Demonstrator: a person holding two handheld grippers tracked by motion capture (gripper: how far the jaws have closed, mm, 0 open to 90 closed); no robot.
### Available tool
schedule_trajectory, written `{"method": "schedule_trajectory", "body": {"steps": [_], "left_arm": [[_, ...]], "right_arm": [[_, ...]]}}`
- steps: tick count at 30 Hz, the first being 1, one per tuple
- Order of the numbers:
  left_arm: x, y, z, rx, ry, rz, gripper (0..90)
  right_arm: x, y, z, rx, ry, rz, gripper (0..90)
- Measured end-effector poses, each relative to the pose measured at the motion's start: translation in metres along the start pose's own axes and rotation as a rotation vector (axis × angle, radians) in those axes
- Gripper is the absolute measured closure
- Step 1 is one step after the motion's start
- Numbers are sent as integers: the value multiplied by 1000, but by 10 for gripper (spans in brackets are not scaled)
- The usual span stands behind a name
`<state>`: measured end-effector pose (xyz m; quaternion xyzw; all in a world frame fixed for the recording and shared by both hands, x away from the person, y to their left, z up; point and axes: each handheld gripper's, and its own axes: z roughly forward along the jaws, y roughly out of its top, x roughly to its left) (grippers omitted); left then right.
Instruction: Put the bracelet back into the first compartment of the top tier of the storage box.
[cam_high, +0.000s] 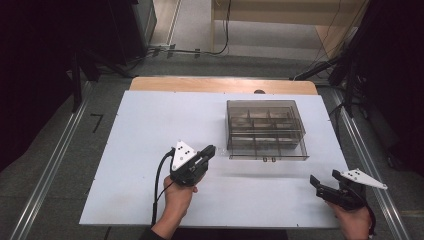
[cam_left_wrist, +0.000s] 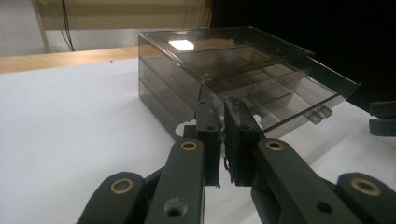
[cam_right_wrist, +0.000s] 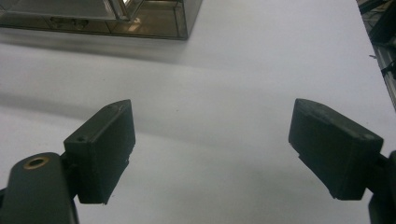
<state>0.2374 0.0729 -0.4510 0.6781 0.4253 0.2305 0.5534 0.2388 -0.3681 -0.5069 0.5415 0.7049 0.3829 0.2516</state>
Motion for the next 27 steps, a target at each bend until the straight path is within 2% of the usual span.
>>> {"method": "schedule_trajectory", "body": {"steps": [12,27], "left_arm": [[-7,5,8,-6,-5,13,858],[-14,8,17,-13,-17,10,858]], "right_arm": [[0,0,0,0,3,0,135],[0,0,1,3,5,-2,135]]}}
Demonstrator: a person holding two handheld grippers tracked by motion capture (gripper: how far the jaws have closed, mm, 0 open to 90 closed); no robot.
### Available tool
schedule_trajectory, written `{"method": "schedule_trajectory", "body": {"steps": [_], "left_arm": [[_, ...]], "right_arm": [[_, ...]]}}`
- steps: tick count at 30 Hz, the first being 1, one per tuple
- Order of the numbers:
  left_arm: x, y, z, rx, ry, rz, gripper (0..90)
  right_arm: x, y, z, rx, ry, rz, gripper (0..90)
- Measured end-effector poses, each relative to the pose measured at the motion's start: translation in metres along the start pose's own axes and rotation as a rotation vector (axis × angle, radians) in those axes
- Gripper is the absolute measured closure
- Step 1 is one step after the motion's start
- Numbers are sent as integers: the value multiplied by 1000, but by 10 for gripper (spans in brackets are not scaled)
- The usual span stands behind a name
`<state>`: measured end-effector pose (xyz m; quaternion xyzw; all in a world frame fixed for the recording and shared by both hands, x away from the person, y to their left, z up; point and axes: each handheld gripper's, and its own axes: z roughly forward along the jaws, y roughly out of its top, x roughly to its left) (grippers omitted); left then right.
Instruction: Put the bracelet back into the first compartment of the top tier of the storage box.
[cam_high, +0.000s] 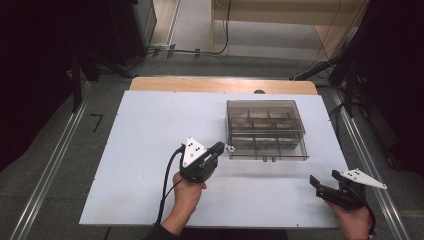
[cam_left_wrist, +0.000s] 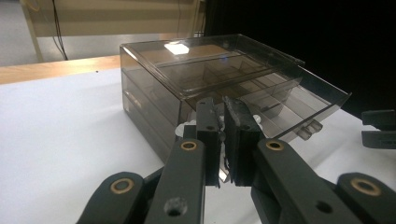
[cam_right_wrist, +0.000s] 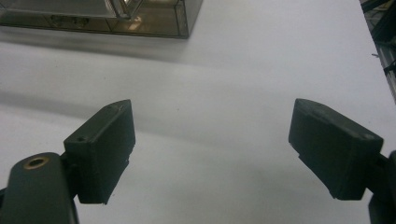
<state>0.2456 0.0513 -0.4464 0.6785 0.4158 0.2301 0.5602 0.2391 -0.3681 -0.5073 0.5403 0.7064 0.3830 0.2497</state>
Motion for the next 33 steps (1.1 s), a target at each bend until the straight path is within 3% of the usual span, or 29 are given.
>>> {"method": "schedule_trajectory", "body": {"steps": [33], "left_arm": [[-15,7,17,-8,-32,32,858]], "right_arm": [[0,-1,0,8,7,-1,135]]}}
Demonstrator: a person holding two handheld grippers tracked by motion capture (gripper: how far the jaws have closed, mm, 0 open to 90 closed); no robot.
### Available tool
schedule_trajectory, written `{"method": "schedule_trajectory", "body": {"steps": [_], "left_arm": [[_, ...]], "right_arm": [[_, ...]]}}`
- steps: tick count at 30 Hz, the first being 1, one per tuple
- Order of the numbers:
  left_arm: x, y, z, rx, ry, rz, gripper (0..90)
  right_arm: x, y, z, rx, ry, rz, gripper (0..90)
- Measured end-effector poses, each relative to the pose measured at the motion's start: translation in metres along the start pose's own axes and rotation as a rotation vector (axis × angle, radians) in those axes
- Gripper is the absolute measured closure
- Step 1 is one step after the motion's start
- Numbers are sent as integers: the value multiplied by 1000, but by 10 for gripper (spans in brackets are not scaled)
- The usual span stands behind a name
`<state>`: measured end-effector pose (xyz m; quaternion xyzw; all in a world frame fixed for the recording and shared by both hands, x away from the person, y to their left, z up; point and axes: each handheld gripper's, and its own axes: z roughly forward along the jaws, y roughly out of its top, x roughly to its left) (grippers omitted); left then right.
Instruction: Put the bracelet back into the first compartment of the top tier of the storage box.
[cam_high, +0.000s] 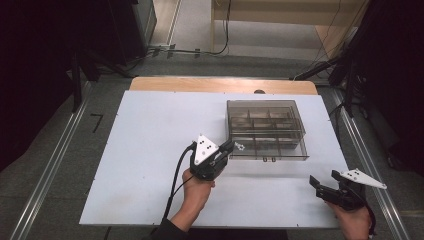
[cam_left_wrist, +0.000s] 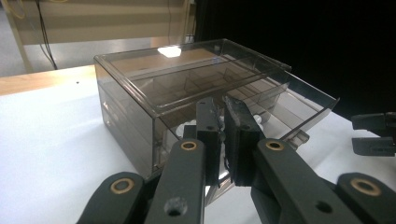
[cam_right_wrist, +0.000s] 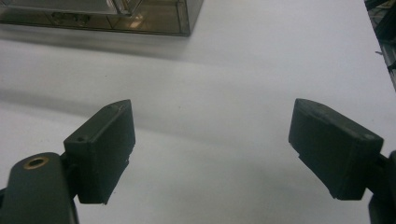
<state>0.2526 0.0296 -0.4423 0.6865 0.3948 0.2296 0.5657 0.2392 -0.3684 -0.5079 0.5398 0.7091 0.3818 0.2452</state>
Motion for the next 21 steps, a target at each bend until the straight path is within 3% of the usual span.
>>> {"method": "schedule_trajectory", "body": {"steps": [21], "left_arm": [[-5,-1,18,17,-17,2,858]], "right_arm": [[0,0,0,4,1,3,135]]}}
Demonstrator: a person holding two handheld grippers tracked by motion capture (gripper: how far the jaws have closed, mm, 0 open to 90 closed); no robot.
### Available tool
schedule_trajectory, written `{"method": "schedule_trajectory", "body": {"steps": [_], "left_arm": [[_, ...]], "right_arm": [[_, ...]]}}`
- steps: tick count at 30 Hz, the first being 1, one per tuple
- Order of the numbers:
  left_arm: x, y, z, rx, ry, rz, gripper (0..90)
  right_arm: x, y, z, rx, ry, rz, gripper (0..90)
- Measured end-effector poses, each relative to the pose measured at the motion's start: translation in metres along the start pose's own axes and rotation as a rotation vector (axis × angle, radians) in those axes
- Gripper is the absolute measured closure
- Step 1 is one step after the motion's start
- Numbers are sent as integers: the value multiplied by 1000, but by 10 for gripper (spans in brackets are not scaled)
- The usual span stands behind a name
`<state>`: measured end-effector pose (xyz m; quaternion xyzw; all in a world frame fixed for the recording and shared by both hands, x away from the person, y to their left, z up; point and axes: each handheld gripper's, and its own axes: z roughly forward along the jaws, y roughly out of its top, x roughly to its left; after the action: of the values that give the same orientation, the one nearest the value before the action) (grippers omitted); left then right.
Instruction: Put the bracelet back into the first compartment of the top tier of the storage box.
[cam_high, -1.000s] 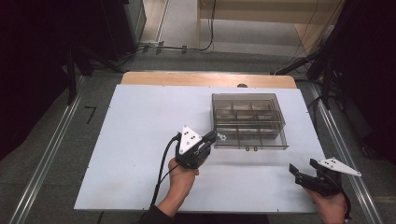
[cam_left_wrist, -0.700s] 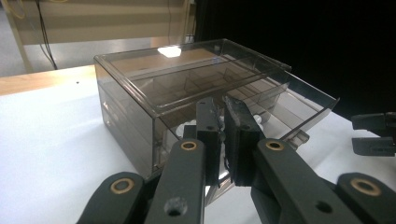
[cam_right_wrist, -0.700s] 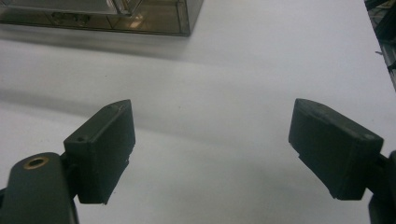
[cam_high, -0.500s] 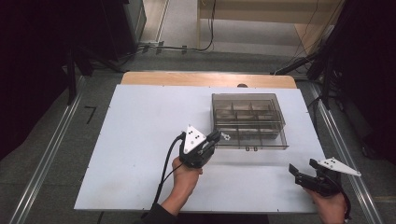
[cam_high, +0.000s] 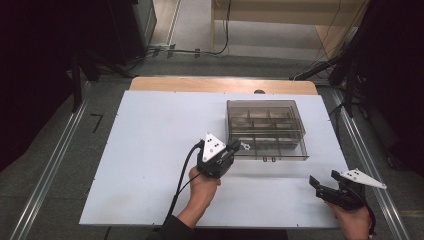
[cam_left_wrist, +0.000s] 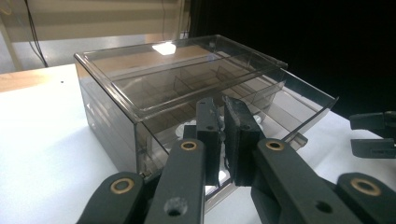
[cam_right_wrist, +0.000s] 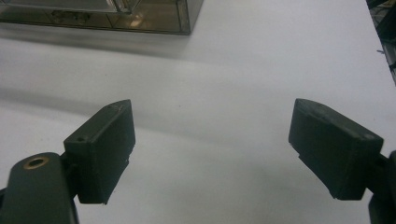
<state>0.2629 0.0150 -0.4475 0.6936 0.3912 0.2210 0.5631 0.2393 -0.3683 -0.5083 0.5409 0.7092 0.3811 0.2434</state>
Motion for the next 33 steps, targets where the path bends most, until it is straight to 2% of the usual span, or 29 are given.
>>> {"method": "schedule_trajectory", "body": {"steps": [18,28,30,33], "left_arm": [[0,-6,19,46,2,-7,857],[0,-7,24,62,2,-15,854],[-1,-7,24,65,1,-20,847],[0,-7,23,63,-5,-24,755]], "right_arm": [[0,0,0,1,2,-1,135],[0,0,1,1,3,-1,135],[0,0,1,1,2,-1,135],[0,0,1,1,3,-1,135]]}}
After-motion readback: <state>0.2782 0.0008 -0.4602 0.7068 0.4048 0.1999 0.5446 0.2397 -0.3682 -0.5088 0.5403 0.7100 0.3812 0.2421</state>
